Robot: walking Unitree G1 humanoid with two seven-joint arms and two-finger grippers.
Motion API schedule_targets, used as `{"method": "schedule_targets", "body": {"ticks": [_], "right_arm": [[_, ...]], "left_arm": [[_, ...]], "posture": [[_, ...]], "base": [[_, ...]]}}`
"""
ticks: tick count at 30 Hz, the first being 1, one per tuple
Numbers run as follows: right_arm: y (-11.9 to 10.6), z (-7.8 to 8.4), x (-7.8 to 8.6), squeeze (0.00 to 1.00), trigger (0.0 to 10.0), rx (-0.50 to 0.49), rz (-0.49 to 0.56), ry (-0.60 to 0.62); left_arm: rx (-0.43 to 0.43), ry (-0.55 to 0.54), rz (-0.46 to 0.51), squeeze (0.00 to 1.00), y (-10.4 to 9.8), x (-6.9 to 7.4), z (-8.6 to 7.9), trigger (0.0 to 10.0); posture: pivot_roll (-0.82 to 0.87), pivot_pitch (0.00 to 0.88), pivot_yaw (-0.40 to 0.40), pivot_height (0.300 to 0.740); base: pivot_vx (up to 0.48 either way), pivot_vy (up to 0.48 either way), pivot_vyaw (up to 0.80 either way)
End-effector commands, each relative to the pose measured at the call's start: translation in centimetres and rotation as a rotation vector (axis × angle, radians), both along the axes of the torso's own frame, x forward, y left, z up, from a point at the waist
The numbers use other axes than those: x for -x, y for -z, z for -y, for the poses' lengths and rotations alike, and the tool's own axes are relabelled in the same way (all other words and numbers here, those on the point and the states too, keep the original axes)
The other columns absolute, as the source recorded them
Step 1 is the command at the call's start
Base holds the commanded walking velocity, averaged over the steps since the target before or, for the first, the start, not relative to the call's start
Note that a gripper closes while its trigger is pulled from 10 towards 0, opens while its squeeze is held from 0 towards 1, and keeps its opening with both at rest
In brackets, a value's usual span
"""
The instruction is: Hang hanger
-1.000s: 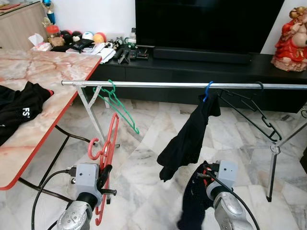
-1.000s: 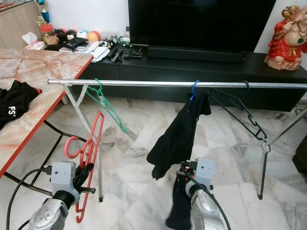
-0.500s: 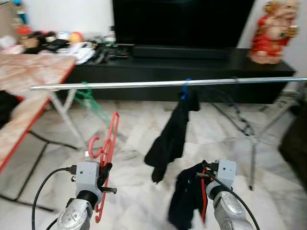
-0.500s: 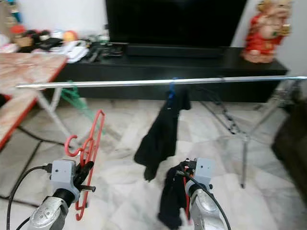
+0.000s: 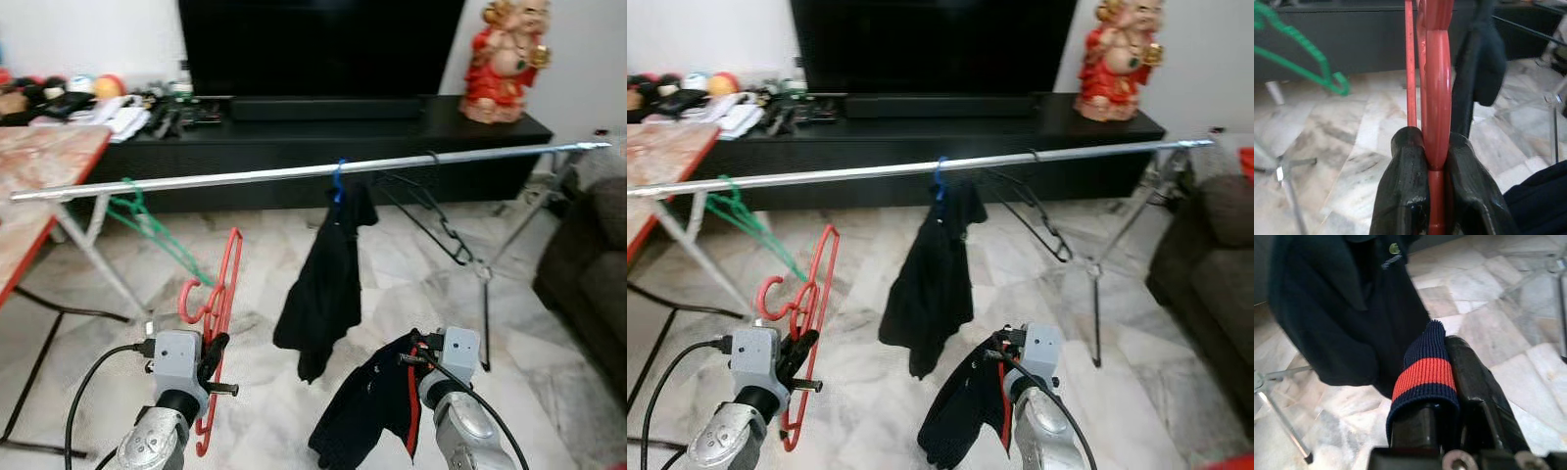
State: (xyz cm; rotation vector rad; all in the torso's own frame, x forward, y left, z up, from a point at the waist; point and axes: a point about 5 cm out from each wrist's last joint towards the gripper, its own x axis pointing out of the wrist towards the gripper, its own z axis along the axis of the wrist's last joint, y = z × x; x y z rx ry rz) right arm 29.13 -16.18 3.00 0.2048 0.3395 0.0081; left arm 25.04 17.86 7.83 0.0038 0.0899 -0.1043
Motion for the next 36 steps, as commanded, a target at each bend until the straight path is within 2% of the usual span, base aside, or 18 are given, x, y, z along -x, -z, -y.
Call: {"method": "schedule_targets", "body": {"ticks": [1,4,9,19,29,31,36], "right_arm": [[-0.25,0.12,-0.19,0.0,10.0,0.003,0.007,0.001],[-0.23,0.12,-0.17,0.0,10.0,0.003,0.007,0.001],[-0.24,0.1,-0.19,0.0,10.0,0.001,0.007,0.002],[-0.33,0.09,-0.25,0.0,10.0,-0.002,0.017,0.004],[-0.35,0.23,-0.31,0.0,10.0,0.001,0.019,0.011],[-0.36,0.21,-0.34,0.0,10.0,0.002,0.019,0.01],[-0.39,0.21,-0.37,0.0,10.0,0.0,0.02,0.01]], "left_arm": [[-0.027,0.013,0.028,0.0,-0.47,-0.17,0.07,10.0],[-0.008,0.017,0.027,0.0,-0.45,-0.11,0.17,10.0],[0.02,0.003,0.024,0.0,-0.44,-0.07,-0.08,10.0],[0.01,0.001,0.02,0.0,-0.39,-0.06,-0.53,10.0],[0.04,-0.009,0.026,0.0,-0.48,-0.03,-0.65,10.0],[0.05,-0.02,0.002,0.0,-0.27,-0.03,-0.69,10.0],[0.05,-0.02,0.001,0.0,-0.25,-0.06,-0.68,10.0]], "posture": [[0.07,0.039,-0.011,0.74],[0.07,0.039,-0.011,0.74],[0.07,0.04,-0.01,0.74],[0.07,0.039,-0.01,0.74],[0.08,0.041,-0.015,0.74],[0.08,0.041,-0.015,0.74],[0.07,0.041,-0.016,0.74]], "base": [[0.0,-0.446,-0.8],[0.0,-0.439,-0.8],[0.0,0.0,-0.8],[0.0,0.0,0.0],[0.0,0.0,0.0],[0.0,0.0,0.0],[0.0,0.423,0.0]]}}
